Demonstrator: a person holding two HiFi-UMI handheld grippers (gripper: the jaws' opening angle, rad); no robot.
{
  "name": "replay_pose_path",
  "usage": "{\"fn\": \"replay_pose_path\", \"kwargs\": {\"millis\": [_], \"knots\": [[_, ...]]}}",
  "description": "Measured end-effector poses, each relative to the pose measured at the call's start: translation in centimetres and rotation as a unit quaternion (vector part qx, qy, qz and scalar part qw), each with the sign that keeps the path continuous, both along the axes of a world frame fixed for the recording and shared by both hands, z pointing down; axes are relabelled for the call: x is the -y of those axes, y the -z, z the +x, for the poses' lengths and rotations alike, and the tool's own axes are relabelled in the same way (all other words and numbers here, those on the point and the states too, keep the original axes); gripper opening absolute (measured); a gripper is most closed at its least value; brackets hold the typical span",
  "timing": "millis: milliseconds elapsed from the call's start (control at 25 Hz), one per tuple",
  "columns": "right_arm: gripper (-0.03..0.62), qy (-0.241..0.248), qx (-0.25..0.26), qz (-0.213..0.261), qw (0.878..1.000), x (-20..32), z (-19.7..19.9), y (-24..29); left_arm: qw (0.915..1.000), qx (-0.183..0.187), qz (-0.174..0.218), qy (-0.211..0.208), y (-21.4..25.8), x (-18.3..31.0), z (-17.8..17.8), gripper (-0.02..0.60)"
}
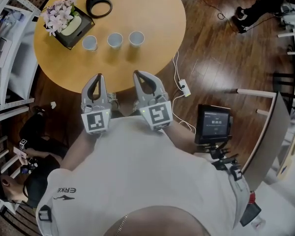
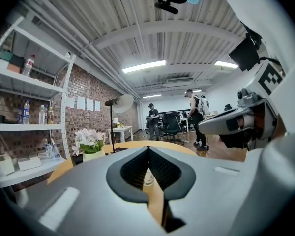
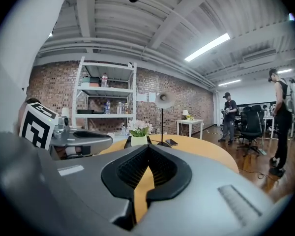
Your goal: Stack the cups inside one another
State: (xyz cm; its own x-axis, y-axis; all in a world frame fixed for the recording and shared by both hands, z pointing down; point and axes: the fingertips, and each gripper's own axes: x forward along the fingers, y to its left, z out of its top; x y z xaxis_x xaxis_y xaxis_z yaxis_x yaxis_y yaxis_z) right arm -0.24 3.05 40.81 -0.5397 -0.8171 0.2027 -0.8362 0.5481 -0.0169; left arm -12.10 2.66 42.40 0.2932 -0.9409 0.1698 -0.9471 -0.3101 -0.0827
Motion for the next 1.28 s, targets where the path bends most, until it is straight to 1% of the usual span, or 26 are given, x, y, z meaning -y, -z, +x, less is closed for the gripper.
{"fn": "replay_pose_path", "kwargs": {"millis": [120,240,400,520,680,840,1080,1280], "knots": [[0.014,-0.012,-0.005,-0.001,1.000,2.1,-1.8,-0.1,0.9999,-0.006,-0.003,-0.009,-0.5,2.5,-1.8,0.002],[0.014,-0.016,-0.022,-0.010,1.000,4.6,-4.2,-0.3,0.9997,-0.012,-0.010,-0.017,-1.1,5.2,-4.1,0.002],[0.014,-0.033,-0.017,-0.018,0.999,7.7,-7.5,-0.6,0.9992,-0.016,-0.019,-0.031,-1.8,8.4,-6.9,0.002],[0.014,-0.036,-0.024,-0.021,0.999,9.3,-9.4,-0.6,0.9987,-0.019,-0.022,-0.043,-2.2,10.2,-8.2,0.002],[0.014,-0.045,-0.023,-0.030,0.998,10.6,-10.8,-1.5,0.9980,-0.016,-0.029,-0.053,-3.0,11.8,-9.2,0.002],[0.014,-0.035,-0.022,-0.043,0.998,12.0,-11.6,-2.8,0.9977,-0.014,-0.046,-0.048,-4.1,13.0,-9.7,0.002],[0.014,-0.017,-0.024,-0.062,0.998,13.8,-12.5,-4.8,0.9978,-0.016,-0.053,-0.037,-5.4,14.3,-10.0,0.002],[0.014,-0.006,-0.030,-0.077,0.997,14.0,-12.8,-5.7,0.9969,-0.001,-0.071,-0.032,-8.1,14.6,-10.5,0.002]]}}
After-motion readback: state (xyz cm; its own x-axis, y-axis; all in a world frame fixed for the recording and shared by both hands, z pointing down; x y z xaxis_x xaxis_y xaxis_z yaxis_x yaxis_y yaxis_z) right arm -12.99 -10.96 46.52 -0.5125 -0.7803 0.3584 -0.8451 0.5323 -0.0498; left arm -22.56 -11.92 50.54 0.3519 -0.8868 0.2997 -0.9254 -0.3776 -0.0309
